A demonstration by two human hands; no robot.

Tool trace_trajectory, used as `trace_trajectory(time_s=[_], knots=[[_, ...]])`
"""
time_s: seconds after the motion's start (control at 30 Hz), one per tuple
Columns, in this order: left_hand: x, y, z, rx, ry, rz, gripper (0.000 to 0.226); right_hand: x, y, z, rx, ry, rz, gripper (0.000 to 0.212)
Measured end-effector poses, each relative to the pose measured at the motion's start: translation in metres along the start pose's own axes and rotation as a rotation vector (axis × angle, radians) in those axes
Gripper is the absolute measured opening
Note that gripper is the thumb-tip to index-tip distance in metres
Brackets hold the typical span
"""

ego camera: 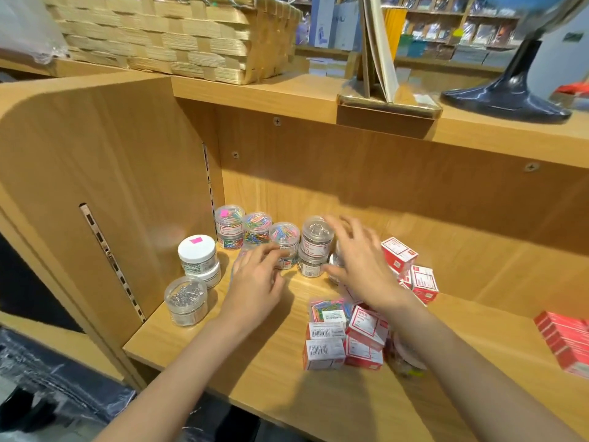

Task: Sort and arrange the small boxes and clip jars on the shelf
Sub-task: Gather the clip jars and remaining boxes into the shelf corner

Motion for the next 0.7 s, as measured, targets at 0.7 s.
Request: trace_trajectory(time_s=[0.7], knots=[[-0.047,0.062,-0.052,0.043,0.349,-0.009,0.044,-0.012,-0.016,-0.034,0.169,-0.029,-0.242,0.083]])
Point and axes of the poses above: each hand's wrist, its own z-axis away from the middle knuckle, its own y-axis out of the back of the hand, x = y × z, the point moved 1 cm from there along -z, towards the middle knuckle, and after that the axes turned 3 degrees about z, right-handed, at the moved point
